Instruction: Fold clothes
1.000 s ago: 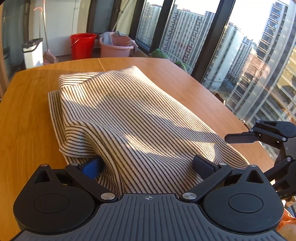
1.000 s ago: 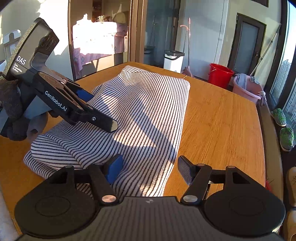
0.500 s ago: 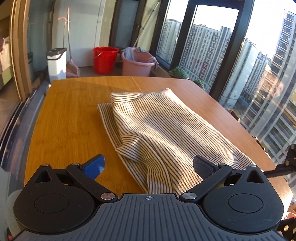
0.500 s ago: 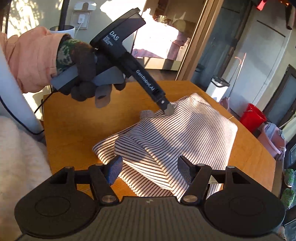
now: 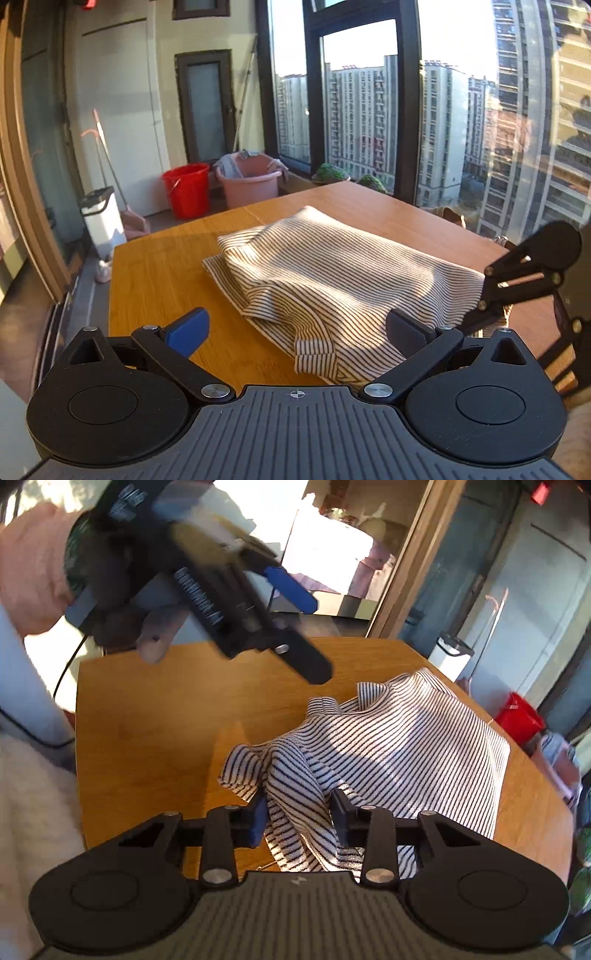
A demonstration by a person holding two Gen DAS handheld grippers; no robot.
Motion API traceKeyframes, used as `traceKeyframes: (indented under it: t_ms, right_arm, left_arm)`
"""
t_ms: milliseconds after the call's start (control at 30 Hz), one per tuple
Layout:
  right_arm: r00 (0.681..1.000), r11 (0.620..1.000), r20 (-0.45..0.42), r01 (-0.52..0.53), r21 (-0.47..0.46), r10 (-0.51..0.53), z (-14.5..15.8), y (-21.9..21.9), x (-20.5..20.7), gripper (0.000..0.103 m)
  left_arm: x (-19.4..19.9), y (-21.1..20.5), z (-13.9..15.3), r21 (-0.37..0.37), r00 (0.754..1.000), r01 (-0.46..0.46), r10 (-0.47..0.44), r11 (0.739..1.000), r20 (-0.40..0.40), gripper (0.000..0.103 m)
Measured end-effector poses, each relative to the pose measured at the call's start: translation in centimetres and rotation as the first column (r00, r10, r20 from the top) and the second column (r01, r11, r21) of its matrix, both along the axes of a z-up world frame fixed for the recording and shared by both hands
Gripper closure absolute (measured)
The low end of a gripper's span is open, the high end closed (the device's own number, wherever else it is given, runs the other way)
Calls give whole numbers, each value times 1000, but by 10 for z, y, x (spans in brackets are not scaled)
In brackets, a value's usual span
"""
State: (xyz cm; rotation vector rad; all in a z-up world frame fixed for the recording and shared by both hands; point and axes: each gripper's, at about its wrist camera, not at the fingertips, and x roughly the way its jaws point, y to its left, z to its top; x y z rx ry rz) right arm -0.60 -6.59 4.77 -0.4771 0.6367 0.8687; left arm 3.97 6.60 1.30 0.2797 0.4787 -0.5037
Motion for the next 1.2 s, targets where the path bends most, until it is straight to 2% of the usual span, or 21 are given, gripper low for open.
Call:
traceKeyframes:
  t_ms: [100,167,233,300,433,533,567,600,633,667,733,800,833,933,967,1033,1133,1200]
  right_arm:
    - [988,986,-136,96,138,-77,17,-24,27,78]
    - [978,974,-184,135,181,-102,19,-35,37,78]
    - [968,966,-226,157,207,-109,18,-43,41,79]
    - [960,959,-259,168,226,-107,17,-50,41,79]
    - [972,967,-215,142,211,-95,18,-49,32,77]
    - [983,960,-132,155,233,-127,38,-69,28,71]
    - [984,955,-99,166,246,-146,46,-78,28,67]
    - [981,950,-48,195,244,-189,54,-89,29,61]
    - [971,945,8,232,230,-240,59,-100,30,54]
    - [955,939,66,269,215,-289,64,-111,30,52]
    - [928,921,101,333,199,-358,63,-131,33,49]
    - [904,901,104,390,191,-414,57,-148,36,48]
    - [898,893,91,409,187,-430,51,-154,38,48]
    - [889,895,122,425,135,-441,31,-161,38,48]
    - [892,905,153,413,107,-425,24,-157,37,48]
    - [900,922,201,383,58,-386,12,-149,34,46]
    - [912,945,251,323,48,-324,3,-129,34,46]
    - [904,961,329,271,55,-274,3,-108,35,46]
  left_arm:
    - [-18,-18,-8,128,986,122,-135,984,97,0]
    - [-27,-37,-21,246,962,193,-233,950,144,0]
    - [-26,-57,-36,361,942,222,-295,906,161,0]
    - [-17,-70,-45,393,933,225,-313,892,177,0]
    - [3,-95,-63,441,915,226,-344,869,209,0]
    - [17,-113,-77,477,901,224,-368,850,231,0]
    - [18,-115,-78,468,900,235,-373,852,227,1]
    - [17,-116,-78,455,899,248,-378,855,220,7]
    - [17,-117,-79,441,898,262,-384,859,214,20]
    - [16,-118,-79,427,898,275,-389,861,207,28]
    - [15,-120,-80,399,896,300,-400,867,195,58]
    - [16,-117,-74,330,907,310,-381,892,177,65]
    - [20,-113,-69,283,918,312,-365,907,158,66]
    - [42,-87,-44,65,951,300,-304,952,60,68]
    - [51,-74,-34,-21,959,283,-283,959,26,68]
    - [69,-50,-19,-169,967,242,-251,955,-35,68]
    - [87,-23,-8,-270,971,199,-227,942,-77,67]
    - [93,-18,-5,-259,972,189,-217,947,-84,66]
